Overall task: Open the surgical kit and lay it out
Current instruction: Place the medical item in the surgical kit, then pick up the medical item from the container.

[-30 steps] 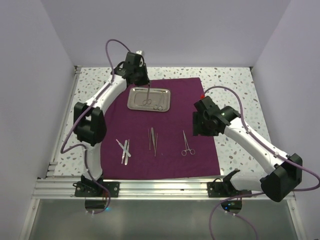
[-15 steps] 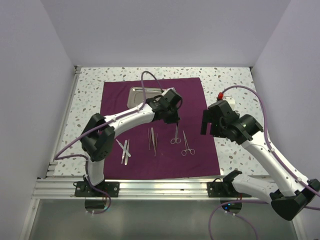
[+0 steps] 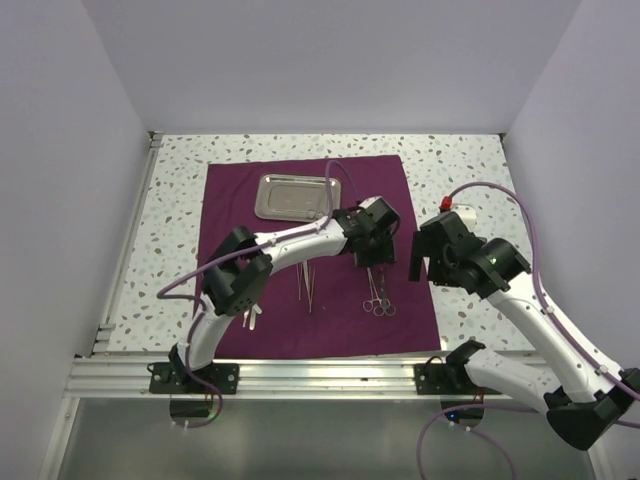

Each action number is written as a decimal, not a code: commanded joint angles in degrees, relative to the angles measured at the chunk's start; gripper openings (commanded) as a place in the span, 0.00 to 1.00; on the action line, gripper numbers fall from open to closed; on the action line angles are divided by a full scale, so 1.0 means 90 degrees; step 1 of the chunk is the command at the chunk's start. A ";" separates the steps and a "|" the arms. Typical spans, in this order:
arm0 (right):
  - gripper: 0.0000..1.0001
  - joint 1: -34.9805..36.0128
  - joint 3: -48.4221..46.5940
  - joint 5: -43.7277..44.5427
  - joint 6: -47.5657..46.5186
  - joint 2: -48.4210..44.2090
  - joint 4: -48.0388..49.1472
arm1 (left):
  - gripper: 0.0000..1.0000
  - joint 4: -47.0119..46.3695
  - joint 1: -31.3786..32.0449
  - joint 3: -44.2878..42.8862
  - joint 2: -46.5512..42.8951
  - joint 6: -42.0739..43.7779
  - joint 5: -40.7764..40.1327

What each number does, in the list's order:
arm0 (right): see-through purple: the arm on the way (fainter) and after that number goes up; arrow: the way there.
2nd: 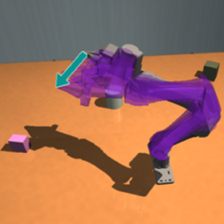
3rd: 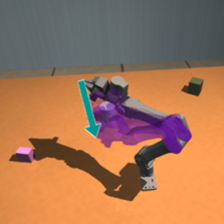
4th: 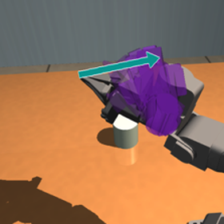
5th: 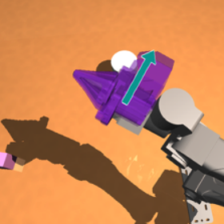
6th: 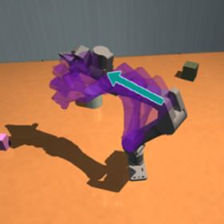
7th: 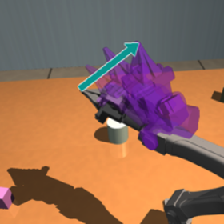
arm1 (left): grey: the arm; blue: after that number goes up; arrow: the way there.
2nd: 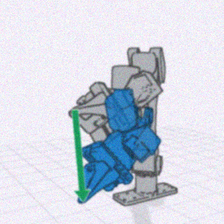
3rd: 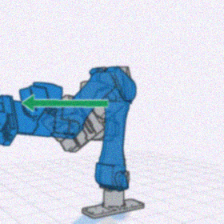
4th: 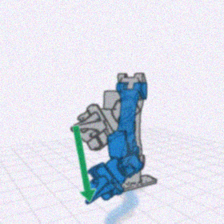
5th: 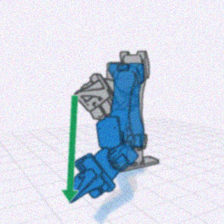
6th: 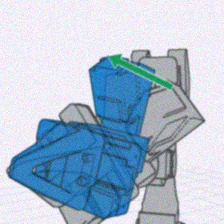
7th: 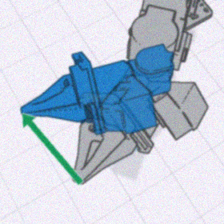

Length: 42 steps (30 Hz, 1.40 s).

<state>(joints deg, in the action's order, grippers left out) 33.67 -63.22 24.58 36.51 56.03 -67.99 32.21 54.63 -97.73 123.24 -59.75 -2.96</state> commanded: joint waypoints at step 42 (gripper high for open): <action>0.98 -0.0021 -0.0534 0.0492 -0.0102 0.0845 -0.0415 | 0.63 -0.0024 -0.3033 -0.3788 0.3132 0.5143 -0.0951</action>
<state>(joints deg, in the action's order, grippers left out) 33.69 -66.00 27.53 35.38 63.79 -71.37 29.78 29.43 -129.43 147.37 -12.88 -14.48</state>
